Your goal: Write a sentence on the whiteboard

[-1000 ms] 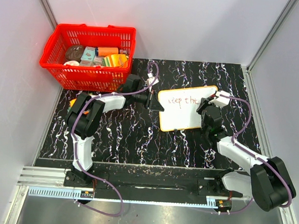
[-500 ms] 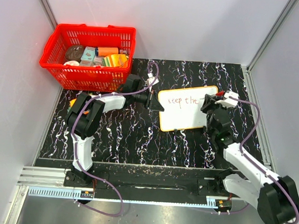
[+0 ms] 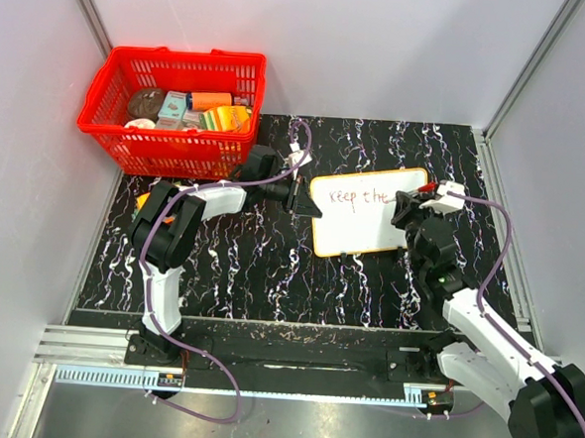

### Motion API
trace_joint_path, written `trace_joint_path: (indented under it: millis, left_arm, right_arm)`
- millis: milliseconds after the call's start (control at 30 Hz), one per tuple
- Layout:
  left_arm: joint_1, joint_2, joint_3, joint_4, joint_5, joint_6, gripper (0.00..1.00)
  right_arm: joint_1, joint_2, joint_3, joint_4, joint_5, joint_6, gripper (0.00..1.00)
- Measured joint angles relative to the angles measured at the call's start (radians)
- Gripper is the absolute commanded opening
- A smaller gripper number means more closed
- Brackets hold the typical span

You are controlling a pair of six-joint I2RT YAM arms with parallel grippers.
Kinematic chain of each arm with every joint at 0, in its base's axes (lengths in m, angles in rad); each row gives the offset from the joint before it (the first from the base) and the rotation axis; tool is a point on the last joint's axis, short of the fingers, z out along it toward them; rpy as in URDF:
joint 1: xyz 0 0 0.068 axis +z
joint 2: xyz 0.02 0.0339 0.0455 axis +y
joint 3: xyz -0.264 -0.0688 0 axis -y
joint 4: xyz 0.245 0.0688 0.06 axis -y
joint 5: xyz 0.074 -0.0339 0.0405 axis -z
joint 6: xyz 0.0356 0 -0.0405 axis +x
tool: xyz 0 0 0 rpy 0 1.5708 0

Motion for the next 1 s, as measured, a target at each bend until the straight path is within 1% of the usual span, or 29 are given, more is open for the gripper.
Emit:
trace_joint_path:
  millis: [100, 333, 533, 700, 1000]
  left_arm:
    - [-0.001, 0.000, 0.000, 0.000, 0.000, 0.001, 0.00]
    - [-0.002, 0.000, 0.000, 0.000, -0.001, 0.002, 0.00]
    - [-0.002, 0.000, 0.000, 0.000, -0.001, 0.003, 0.00]
    - [-0.003, 0.000, 0.000, 0.001, -0.002, 0.003, 0.00]
    - [-0.003, 0.000, 0.000, 0.001, -0.002, 0.003, 0.00]
  right_arm:
    - [0.023, -0.012, 0.000, -0.017, 0.002, -0.007, 0.00]
    - [0.134, -0.032, 0.000, -0.035, 0.036, -0.063, 0.00]
    - [0.141, -0.041, 0.000, -0.035, 0.042, -0.095, 0.00]
    - [0.148, -0.063, 0.000, -0.033, 0.010, -0.126, 0.00]
    - [0.209, -0.042, -0.013, -0.011, 0.008, -0.161, 0.00]
